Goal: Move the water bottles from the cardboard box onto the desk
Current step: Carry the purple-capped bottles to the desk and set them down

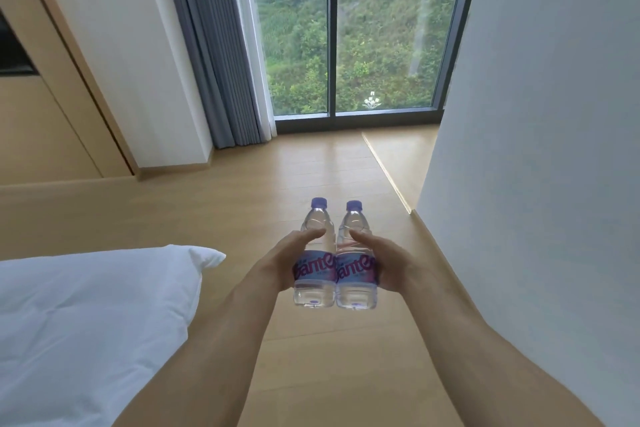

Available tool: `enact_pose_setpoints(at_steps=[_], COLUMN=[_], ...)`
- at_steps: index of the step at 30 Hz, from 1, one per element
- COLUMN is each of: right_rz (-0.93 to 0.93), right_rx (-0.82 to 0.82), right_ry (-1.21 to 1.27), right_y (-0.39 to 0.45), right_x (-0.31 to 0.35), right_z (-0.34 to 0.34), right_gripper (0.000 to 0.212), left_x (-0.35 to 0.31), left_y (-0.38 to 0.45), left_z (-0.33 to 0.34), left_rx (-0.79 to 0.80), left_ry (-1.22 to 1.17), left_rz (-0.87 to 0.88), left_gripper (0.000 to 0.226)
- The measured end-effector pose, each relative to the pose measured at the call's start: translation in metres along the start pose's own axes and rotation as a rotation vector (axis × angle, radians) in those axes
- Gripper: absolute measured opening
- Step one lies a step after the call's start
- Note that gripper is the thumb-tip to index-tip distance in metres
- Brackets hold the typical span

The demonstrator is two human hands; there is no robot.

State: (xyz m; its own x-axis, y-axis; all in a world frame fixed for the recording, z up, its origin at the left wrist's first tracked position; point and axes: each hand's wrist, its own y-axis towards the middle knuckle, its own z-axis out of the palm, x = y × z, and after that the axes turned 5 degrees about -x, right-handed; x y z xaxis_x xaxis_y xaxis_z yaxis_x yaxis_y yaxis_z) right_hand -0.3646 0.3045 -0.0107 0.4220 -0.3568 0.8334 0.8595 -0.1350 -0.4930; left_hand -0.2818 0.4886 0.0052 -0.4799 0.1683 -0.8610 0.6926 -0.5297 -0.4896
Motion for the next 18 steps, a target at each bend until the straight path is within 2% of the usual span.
enact_pose_setpoints(at_steps=[8, 18], right_rz=[0.035, 0.081], right_rx=[0.169, 0.275], right_ry=[-0.073, -0.115], right_y=[0.080, 0.214], right_x=[0.048, 0.099], right_z=[0.014, 0.080], right_gripper=[0.060, 0.061], left_x=[-0.032, -0.082], left_y=[0.054, 0.131], left_z=[-0.034, -0.136], left_rx=[-0.095, -0.206], left_ry=[-0.084, -0.177], left_rz=[0.023, 0.040], left_gripper=[0.051, 0.044])
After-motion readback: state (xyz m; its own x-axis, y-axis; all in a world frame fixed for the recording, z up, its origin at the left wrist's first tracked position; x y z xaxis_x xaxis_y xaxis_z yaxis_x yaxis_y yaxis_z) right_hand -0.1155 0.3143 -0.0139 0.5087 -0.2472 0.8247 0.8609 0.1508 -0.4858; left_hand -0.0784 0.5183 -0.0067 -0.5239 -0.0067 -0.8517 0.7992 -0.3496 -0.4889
